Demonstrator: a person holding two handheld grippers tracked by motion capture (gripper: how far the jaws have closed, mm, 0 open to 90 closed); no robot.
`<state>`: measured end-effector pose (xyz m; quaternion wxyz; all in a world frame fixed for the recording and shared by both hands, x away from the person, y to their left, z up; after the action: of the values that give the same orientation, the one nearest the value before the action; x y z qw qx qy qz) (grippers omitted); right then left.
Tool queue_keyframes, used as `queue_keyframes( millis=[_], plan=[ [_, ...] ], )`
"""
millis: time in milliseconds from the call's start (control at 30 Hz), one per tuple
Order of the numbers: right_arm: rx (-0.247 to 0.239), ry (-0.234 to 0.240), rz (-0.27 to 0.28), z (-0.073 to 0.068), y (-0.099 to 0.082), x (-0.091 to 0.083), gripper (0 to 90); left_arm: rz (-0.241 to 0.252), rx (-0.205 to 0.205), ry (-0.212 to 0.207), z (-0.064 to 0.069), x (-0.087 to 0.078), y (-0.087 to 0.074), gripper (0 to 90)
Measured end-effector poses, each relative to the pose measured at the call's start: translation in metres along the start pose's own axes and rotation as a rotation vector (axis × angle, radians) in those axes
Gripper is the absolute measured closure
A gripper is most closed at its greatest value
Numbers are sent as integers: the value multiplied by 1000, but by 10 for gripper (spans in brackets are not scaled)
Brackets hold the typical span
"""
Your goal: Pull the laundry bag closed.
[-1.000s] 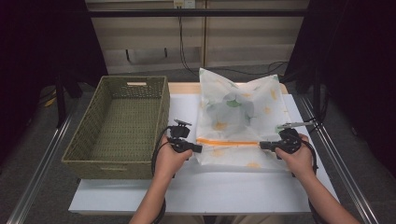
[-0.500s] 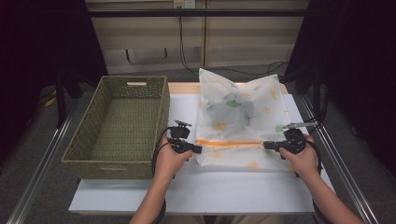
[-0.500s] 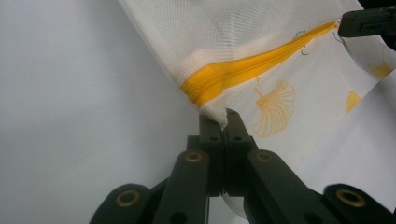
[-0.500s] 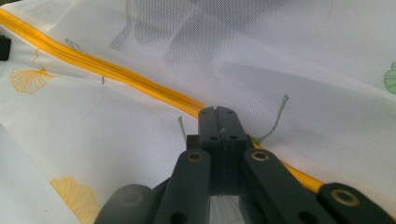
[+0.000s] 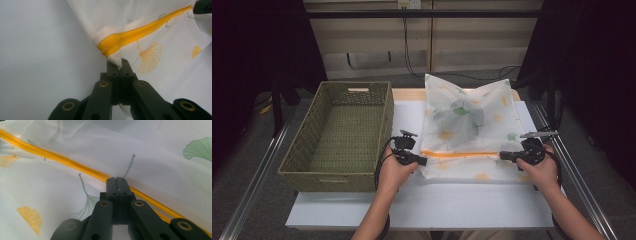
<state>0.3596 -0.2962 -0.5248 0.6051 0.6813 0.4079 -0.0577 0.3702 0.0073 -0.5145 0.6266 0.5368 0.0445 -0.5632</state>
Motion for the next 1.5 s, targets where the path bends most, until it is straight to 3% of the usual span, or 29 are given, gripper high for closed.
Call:
queue_keyframes(
  millis=[100, 233, 267, 567, 867, 1167, 1233, 1500],
  plan=[
    [-2, -5, 10, 4, 0, -2, 900, 16, -20, 2, 2, 1, 1, 894],
    [11, -1, 16, 5, -1, -4, 900, 0, 0, 2, 0, 0, 0, 894],
    [9, 2, 17, 5, -1, -5, 900, 20, -21, 5, 1, 1, 1, 894],
    [5, -21, 14, 9, -2, -7, 900, -2, 7, 18, -2, 1, -1, 894],
    [30, -22, 39, 16, -2, -14, 900, -5, 12, 27, -3, 1, 0, 894],
    [8, -41, 42, 20, -1, -17, 900, -10, 14, 29, -4, 1, -1, 894],
    [35, -30, 48, 21, -1, -18, 900, -9, 10, 28, -4, 2, -1, 894],
    [21, -51, 44, 24, -2, -21, 900, -20, 17, 36, -4, 3, -1, 894]
  ],
)
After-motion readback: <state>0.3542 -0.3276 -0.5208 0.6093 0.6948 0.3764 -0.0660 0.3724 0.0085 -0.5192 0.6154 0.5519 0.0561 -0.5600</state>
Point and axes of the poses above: each handheld gripper's, and its own axes: x roughly forward along the jaws, y roughly out of its top, z roughly to its right, the point moved 9 cm from there along x, roughly forward along the jaws, and after that the axes turned 10 degrees about z, right-handed, at the moved point
